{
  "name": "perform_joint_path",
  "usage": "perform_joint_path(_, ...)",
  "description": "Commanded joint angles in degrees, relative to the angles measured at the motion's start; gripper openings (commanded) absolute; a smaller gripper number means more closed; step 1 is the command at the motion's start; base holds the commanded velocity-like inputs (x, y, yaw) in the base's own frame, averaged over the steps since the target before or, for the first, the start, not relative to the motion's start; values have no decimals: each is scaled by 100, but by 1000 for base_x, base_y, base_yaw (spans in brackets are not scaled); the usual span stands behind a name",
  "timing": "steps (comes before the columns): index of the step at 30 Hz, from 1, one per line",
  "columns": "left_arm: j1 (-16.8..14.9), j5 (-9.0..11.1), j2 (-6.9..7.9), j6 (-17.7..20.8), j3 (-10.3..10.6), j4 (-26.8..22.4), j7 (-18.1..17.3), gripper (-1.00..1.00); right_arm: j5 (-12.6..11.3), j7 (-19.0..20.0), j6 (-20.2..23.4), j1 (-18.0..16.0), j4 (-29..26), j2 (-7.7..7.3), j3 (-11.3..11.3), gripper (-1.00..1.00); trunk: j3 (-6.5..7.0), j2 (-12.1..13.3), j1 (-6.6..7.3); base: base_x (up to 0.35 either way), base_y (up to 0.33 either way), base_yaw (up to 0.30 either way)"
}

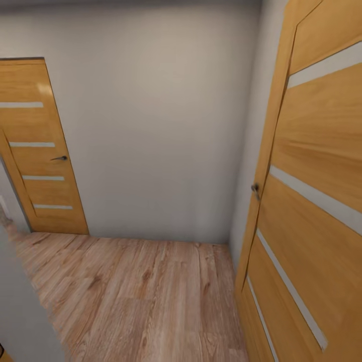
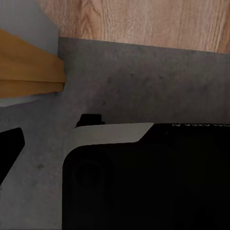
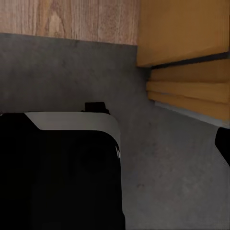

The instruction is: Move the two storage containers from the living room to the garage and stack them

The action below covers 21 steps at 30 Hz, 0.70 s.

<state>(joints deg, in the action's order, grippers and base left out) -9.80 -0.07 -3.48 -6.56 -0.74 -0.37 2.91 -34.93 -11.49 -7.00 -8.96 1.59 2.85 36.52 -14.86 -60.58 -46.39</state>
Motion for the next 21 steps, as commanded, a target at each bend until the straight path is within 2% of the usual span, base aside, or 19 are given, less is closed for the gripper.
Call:
perform_joint_path(1, -5, -2, -1, -21, -5, 5, 17, 100, -49, -3, -29, -6, 17, 5, 47, 100, -7, -4, -4, 313, 0, 0)
perform_joint_path(7, -5, -2, -4, -21, -5, 3, 17, 100, -49, -3, -29, -8, 17, 5, 46, 100, -7, -4, -4, 252, 0, 0)
perform_joint_path(21, -5, 1, -12, -21, -12, 2, 25, 100, -49, -3, -29, -8, 17, 5, 47, 100, -7, -4, -4, 17, 0, 0)
